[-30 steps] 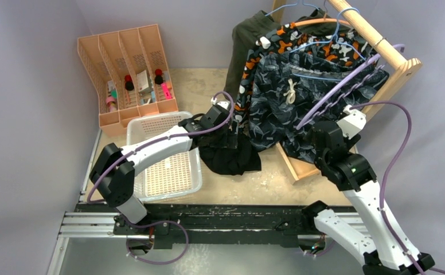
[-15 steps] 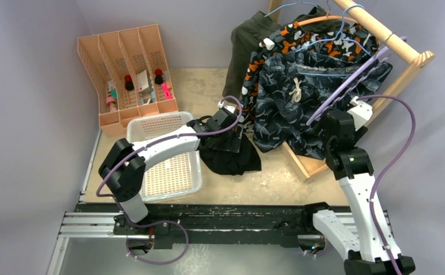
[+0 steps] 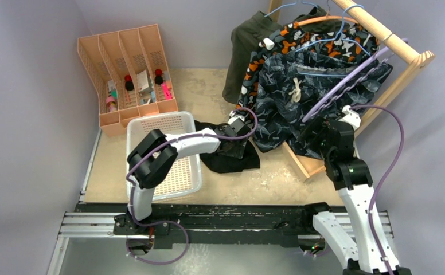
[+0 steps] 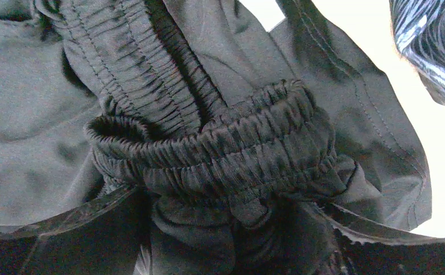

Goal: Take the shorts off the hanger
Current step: Pick up the shorts at the center of the board.

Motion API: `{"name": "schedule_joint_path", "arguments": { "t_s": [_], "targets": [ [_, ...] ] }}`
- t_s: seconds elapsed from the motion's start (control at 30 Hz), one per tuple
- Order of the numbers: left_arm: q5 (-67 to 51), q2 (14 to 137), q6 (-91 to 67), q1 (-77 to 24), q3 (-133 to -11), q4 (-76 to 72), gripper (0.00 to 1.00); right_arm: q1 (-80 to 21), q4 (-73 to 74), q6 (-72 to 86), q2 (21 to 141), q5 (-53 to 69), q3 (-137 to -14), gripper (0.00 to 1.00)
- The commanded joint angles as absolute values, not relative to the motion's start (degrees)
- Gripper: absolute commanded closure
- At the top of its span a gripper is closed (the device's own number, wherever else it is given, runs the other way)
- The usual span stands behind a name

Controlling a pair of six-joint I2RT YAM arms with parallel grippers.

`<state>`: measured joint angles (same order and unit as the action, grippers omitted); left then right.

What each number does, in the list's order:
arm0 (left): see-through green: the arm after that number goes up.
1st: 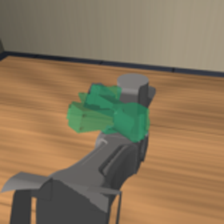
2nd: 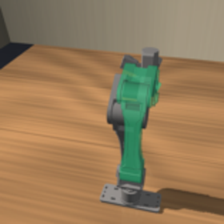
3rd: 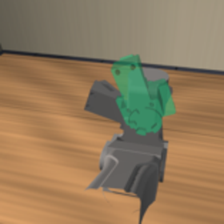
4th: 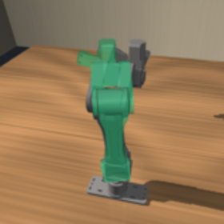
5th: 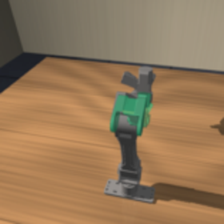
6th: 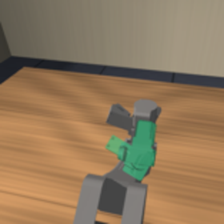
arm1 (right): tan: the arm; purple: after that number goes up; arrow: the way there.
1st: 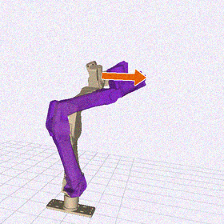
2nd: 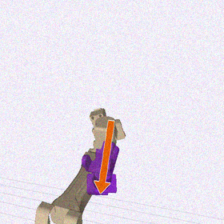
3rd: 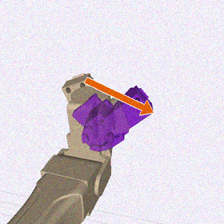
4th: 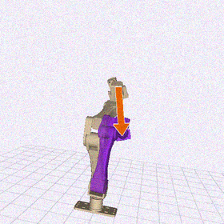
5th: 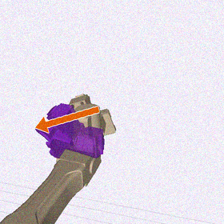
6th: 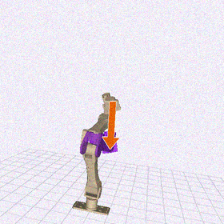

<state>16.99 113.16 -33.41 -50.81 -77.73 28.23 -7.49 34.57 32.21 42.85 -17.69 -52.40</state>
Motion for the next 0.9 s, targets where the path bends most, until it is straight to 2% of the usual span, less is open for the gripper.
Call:
{"name": "schedule_joint_path", "arguments": {
  "t_s": [0.0, 0.03, 0.2, 0.23, 0.5, 0.63, 0.87],
  "targets": [
    [22.43, 115.88, -33.02, -50.6, -76.15, 27.2, 0.35, -7.29, 34.69, 32.87, 39.08, -13.27, -52.21, 0.07],
    [21.78, 116.38, -32.54, -50.62, -76.18, 27.15, 0.47, -7.34, 35.38, 32.41, 39.0, -13.12, -53.3, 0.07],
    [18.17, 116.3, -31.08, -50.62, -75.44, 25.86, 0.96, -7.32, 39.94, 32.66, 40.33, -10.3, -58.28, 0.07],
    [17.48, 115.75, -31.03, -50.62, -75.45, 26.12, 1.0, -7.3, 40.58, 32.95, 40.3, -9.47, -58.27, 0.07],
    [13.86, 100.05, -30.95, -50.7, -76.1, 29.45, 1.0, -7.29, 44.69, 34.27, 35.82, -0.42, -57.16, 0.08],
    [11.83, 92.36, -29.12, -50.68, -79.41, 33.2, 1.0, -7.32, 42.15, 30.75, 31.8, 9.97, -56.15, 0.13],
    [24.26, 87.94, -27.6, -50.63, -88.93, 46.55, 1.0, -7.29, 36.56, 23.92, 31.89, 23.63, -52.58, 0.19]
  ]
}}
